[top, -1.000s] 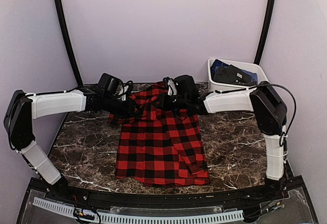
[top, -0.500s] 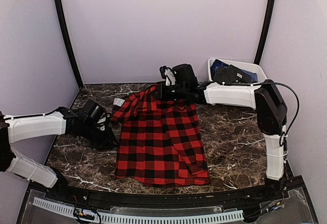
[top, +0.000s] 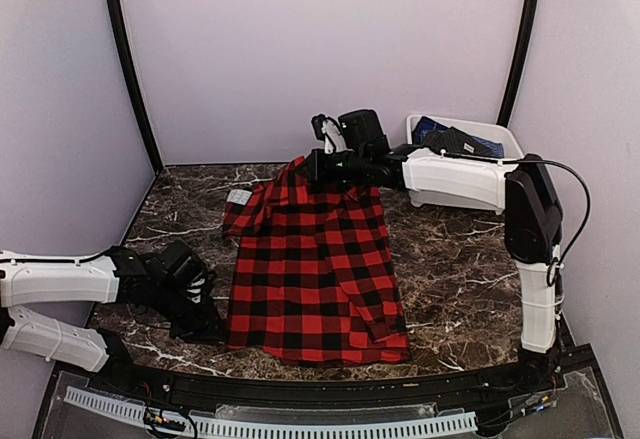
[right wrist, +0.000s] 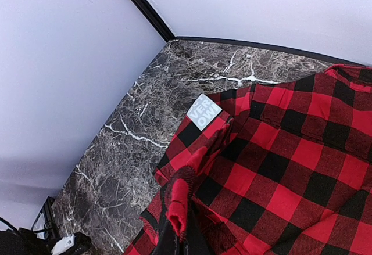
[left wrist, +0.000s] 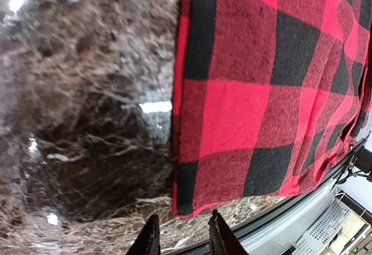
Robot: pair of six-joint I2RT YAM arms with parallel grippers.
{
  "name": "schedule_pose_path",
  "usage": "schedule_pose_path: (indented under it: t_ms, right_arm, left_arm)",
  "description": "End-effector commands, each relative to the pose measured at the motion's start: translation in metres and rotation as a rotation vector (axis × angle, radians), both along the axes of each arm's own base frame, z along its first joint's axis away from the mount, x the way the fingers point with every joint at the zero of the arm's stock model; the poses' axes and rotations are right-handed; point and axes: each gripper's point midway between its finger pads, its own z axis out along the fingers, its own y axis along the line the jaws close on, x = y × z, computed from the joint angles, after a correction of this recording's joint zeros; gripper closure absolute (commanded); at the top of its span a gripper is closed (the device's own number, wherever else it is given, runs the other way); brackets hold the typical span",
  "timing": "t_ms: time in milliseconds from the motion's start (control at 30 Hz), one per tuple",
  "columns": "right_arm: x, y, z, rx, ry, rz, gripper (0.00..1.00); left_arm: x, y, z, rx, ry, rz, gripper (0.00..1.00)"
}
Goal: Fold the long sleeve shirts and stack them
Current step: Pick up the 1/3-folded shirt from the center of the board.
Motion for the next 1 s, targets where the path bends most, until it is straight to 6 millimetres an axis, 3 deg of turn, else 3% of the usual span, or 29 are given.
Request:
schedule_pose_path:
  t_ms: [0, 400, 600, 967]
  right_arm:
    - [0.001, -0.002, 0.043, 0.045, -0.072, 0.004, 1.0]
    - [-0.001, -0.003, 0.057, 0.053, -0.091, 0.009, 1.0]
    - [-0.001, -0.006, 0.073, 0.051, -0.124, 0.006, 1.0]
    - [0.034, -0.038, 0.117, 0.038, -0.238, -0.055, 1.0]
  left_arm:
    - [-0.009, -0.007, -0.005, -0.002, 0.033, 0.001, 0.73]
    - [0.0, -0.002, -0.017, 0.098, 0.0, 0.001, 0.82]
    - [-0.001, 0.002, -0.015, 0.135, -0.007, -0.005, 1.0]
    - [-0.006, 0.018, 0.006, 0.193, -0.023, -0.02, 1.0]
